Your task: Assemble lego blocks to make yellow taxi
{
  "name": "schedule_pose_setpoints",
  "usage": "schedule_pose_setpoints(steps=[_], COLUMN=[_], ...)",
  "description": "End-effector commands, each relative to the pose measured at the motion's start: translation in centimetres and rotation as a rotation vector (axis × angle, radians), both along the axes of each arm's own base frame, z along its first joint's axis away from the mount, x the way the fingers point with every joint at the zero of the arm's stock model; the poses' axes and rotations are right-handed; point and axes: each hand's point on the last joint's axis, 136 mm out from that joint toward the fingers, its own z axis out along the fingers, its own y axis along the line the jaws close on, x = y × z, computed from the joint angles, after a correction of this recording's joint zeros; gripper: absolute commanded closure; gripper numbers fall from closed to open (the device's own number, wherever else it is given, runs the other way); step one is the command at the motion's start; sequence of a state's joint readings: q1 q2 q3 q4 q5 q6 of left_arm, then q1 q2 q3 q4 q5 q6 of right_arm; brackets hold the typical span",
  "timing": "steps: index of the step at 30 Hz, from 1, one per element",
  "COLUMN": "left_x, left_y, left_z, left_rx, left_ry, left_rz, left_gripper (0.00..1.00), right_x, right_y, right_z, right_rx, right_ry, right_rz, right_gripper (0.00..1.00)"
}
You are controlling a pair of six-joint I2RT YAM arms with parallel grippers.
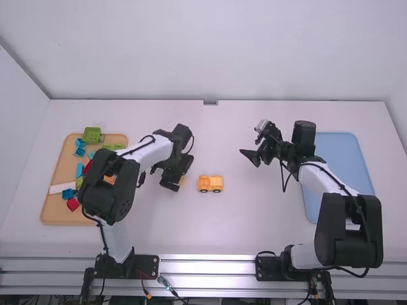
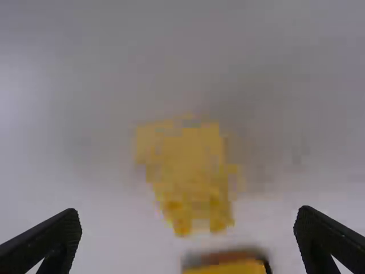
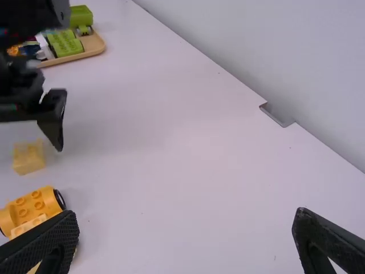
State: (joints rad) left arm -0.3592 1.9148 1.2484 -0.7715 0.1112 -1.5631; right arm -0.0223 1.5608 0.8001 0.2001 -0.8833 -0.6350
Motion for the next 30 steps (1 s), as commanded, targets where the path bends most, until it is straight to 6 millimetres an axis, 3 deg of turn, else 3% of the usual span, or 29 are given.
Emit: schedule_pose_setpoints(steps=[1, 5, 8, 9, 11, 14, 18, 25, 29, 30], left_x=[3.2, 5.5, 7.3, 7.5, 8.8, 9.9, 11.2, 11.7, 11.4, 10.7], left_y=[-1.0, -1.9, -2.6, -2.6, -3.1, -3.5, -4.0, -4.2, -4.0, -3.8], left_z=[5.0, 10.2, 15.1, 15.6, 18.6, 20.6, 21.8, 22.1, 21.8, 21.4], left_rx=[-0.032, -0.01, 0.053, 0.062, 0.122, 0.167, 0.237, 0.352, 0.374, 0.378], left_ry=[-0.158, -0.286, -0.434, -0.449, -0.55, -0.624, -0.704, -0.741, -0.725, -0.698], left_rz=[-0.309, -0.734, -1.178, -1.213, -1.395, -1.468, -1.595, -1.92, -2.035, -2.136], left_gripper=[0.01, 0.01, 0.01, 0.01, 0.01, 0.0, 0.01, 0.01, 0.01, 0.01], right_x=[-0.4, -0.4, -0.3, -0.3, -0.3, -0.3, -0.3, -0.1, -0.1, -0.1], right_y=[0.2, 0.2, 0.2, 0.2, 0.2, 0.2, 0.2, 0.2, 0.2, 0.2], right_z=[0.6, 0.6, 0.7, 0.7, 0.7, 0.7, 0.8, 1.0, 1.1, 1.1], right_rx=[0.003, 0.002, 0.002, 0.002, 0.002, 0.002, 0.002, 0.004, 0.003, 0.003], right_ry=[-0.019, -0.02, -0.024, -0.025, -0.026, -0.026, -0.03, -0.043, -0.047, -0.047], right_rz=[0.009, 0.01, 0.009, 0.009, 0.009, 0.009, 0.009, 0.008, 0.008, 0.008], right_gripper=[0.01, 0.01, 0.01, 0.01, 0.01, 0.02, 0.01, 0.01, 0.02, 0.01])
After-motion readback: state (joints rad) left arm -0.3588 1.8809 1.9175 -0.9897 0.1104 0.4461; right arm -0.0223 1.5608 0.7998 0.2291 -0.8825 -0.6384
